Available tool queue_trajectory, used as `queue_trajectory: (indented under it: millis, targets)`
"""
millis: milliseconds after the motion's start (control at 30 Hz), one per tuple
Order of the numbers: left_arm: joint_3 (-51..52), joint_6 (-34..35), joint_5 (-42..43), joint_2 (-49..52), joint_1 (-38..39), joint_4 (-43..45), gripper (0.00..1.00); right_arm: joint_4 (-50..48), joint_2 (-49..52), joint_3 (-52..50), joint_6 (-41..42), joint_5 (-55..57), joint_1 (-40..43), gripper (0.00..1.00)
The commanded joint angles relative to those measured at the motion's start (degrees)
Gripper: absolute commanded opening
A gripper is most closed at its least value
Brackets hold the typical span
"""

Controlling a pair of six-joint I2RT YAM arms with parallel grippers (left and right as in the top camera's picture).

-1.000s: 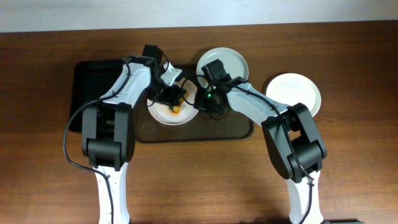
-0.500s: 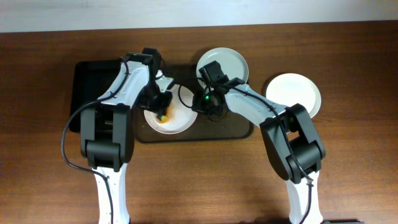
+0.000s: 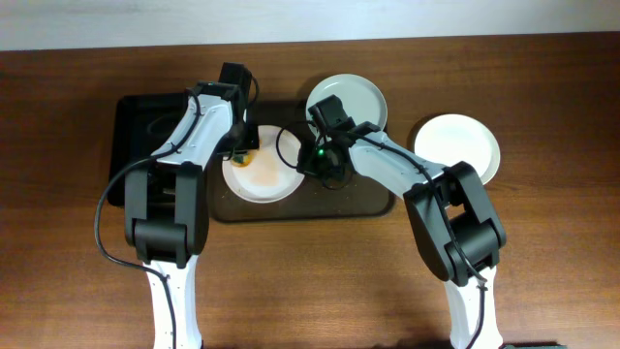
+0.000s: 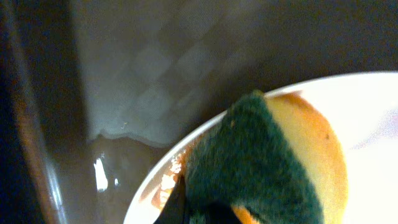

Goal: Clean dirty plates on tray and stack at the side
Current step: 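Hold the plate with the right gripper and scrub it with the left sponge, then lift the plate with the right gripper and stack it on the side plate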

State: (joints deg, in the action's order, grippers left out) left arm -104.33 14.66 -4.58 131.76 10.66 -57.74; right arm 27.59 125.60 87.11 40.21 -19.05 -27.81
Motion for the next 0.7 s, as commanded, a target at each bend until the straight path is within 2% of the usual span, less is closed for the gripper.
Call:
queue_trajectory:
  millis: [0, 67, 133, 200, 267, 367, 400, 433, 533, 667]
  targets:
    - [2.25, -6.43, -0.55, 3.28, -1.6, -7.21, 0.0, 1.03, 1.31, -0.28, -0.76, 1.22, 0.5, 0.04]
    - [2.25, -22.29, 17.97, 3.28, -1.57, -11.32, 0.01, 1.05, 1.31, -0.28, -0.76, 1.22, 0.5, 0.04]
    - [2.25, -32.44, 28.28, 3.28, -1.57, -13.62, 0.01, 1.05, 1.31, -0.28, -0.76, 1.2, 0.5, 0.04]
    - [2.25, -36.48, 32.79, 3.28, -1.57, -13.64, 0.01, 1.07, 1.31, -0.28, -0.76, 1.2, 0.5, 0.04]
    - [2.23, -36.39, 32.92, 3.28, -1.57, -10.58, 0.01, 1.07, 1.31, -0.28, -0.76, 1.2, 0.5, 0.04]
    - [2.23, -28.04, 32.7, 3.28, -1.88, -2.82, 0.0, 1.07, 1.31, -0.28, -0.81, 1.22, 0.5, 0.04]
    - [2.23, -22.69, 30.67, 3.28, -2.36, 0.74, 0.01, 1.09, 1.31, -0.28, -0.96, 1.22, 0.5, 0.04]
    - [2.23, -17.4, 26.49, 3.28, -2.89, 4.24, 0.01, 1.09, 1.31, -0.28, -0.96, 1.22, 0.5, 0.04]
    - [2.23, -9.75, 12.24, 3.28, -3.19, 10.21, 0.0, 1.09, 1.31, -0.28, -0.96, 1.22, 0.5, 0.04]
    - [2.23, 3.98, -11.85, 3.28, -3.17, 5.49, 0.01, 1.05, 1.31, -0.28, -0.96, 1.22, 0.5, 0.04]
